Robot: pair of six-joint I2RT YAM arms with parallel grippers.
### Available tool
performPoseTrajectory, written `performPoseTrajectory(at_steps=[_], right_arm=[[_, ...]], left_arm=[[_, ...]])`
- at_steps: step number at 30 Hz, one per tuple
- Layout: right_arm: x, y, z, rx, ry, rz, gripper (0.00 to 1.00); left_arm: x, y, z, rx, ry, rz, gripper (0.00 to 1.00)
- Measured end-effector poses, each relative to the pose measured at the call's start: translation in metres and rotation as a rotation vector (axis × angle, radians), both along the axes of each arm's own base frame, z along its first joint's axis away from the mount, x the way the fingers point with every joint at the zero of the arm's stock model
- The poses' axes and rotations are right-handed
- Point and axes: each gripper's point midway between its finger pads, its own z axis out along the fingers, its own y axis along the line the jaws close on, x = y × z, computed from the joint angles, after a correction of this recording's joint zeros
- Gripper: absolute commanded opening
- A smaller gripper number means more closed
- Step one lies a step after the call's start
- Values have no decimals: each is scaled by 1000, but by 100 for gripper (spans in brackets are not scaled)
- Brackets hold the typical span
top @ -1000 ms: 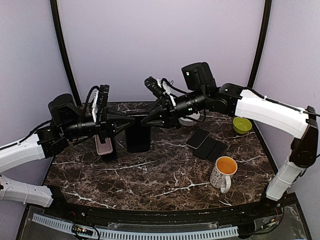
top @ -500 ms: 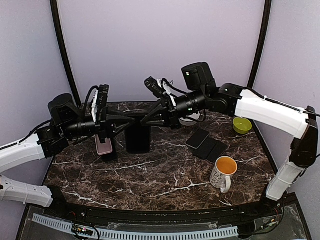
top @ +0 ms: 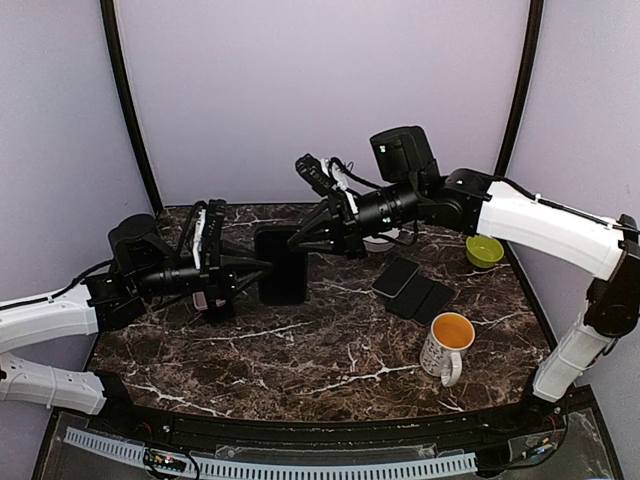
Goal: Put the phone into the phone case
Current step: Pass from the right arm to the left, then pass from the left arm to the right
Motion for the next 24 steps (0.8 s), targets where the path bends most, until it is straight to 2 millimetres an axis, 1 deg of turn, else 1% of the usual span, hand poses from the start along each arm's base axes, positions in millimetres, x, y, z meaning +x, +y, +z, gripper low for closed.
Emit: performPoseTrajectory(at_steps=[2, 5, 6, 8, 9, 11, 13, 16, 18, 20, 22, 24], right_arm=[[1, -2, -1, -3, 10, -7, 0], [-1, -3, -5, -11, 30, -2, 0], [0, -3, -7, -14, 35, -3, 10], [1, -4, -8, -16, 42, -7, 41], [2, -4, -10, -14, 44, -11, 49], [5, -4, -13, -3, 44, -23, 55], [6, -5, -18, 1, 53, -30, 55], [7, -5, -32, -1, 86, -42, 48], [6, -6, -42, -11, 112, -44, 41], [5, -4, -47, -14, 146, -42, 25], [6, -1, -47, -2, 168, -38, 9], [6, 0, -46, 8, 183, -30, 0]], left_arm=[[-4, -2, -2, -8, 1, -19, 0], [-6, -4, -6, -12, 10, -33, 0], [-6, -4, -8, -13, 16, -34, 0], [-6, -4, -9, -17, 22, -34, 0], [-6, -4, -9, -21, 28, -32, 0], [-4, -3, -11, -29, 47, -11, 0], [0, -1, -15, -41, 69, 20, 0], [2, 2, -17, -67, 82, 42, 0], [4, 3, -12, -88, 83, 51, 0], [4, 3, -7, -110, 78, 52, 0], [3, 2, -3, -124, 77, 45, 0], [3, 2, -1, -134, 77, 38, 0]])
